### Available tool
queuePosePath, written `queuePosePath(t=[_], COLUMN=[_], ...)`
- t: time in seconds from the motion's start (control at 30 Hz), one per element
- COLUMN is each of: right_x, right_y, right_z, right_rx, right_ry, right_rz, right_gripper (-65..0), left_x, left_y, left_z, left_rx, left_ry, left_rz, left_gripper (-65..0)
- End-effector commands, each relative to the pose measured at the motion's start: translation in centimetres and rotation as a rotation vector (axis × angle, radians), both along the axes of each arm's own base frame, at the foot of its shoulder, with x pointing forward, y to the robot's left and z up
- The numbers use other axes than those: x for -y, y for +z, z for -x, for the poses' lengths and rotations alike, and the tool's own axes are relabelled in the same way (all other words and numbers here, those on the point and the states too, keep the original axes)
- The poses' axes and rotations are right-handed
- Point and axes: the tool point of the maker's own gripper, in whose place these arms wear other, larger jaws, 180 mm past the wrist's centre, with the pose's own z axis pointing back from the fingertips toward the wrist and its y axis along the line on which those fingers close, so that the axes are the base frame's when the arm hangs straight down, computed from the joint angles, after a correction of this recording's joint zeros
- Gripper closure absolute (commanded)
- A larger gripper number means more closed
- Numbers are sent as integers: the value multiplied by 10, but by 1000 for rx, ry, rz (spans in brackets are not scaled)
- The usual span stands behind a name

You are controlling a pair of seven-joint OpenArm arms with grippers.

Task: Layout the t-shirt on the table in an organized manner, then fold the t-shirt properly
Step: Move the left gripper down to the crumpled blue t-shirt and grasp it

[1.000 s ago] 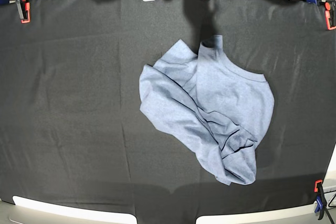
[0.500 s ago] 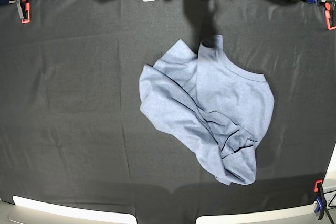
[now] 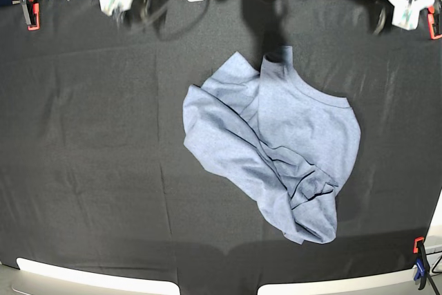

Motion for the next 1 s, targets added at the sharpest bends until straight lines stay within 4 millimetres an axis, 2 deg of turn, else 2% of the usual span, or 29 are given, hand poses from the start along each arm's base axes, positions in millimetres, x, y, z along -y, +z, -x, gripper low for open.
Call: queuePosePath(t=[0.0, 0.13, 0.27, 0.4, 0.47, 0.6, 0.67, 0.77, 0.87, 0.97], right_x=[-2, 4, 8, 8, 10, 13, 13, 14, 14, 14], right_y=[12, 11, 16, 20, 23, 26, 24, 22, 21, 22], right_z=[-10, -37, -61, -72, -75, -77, -76, -75, -75, -75], right_rx=[41, 38, 60, 83, 103, 121, 110, 96, 93, 99], right_ry=[2, -16, -30, -32, -28, -24, -29, -32, -38, -52], right_rz=[-7, 23, 40, 44, 70, 109, 108, 112, 117, 127], right_gripper=[-197, -197, -197, -197, -197, -197, -197, -197, -197, -197], left_x=[0, 3, 11, 11, 7, -2, -1, 1, -1, -7], left_y=[13, 25, 47, 64, 63, 47, 33, 6, -14, -29], left_z=[-14, -50, -90, -130, -150, -185, -200, -220, -236, -243], left_rx=[49, 99, 186, 248, 254, 231, 195, 111, 51, 8], left_ry=[-5, -21, -29, -7, 19, 62, 65, 76, 95, 114], left_rz=[-10, -8, 60, 140, 192, 260, 278, 298, 316, 333], left_gripper=[-100, -100, -100, -100, -100, -102, -103, -139, -153, -153])
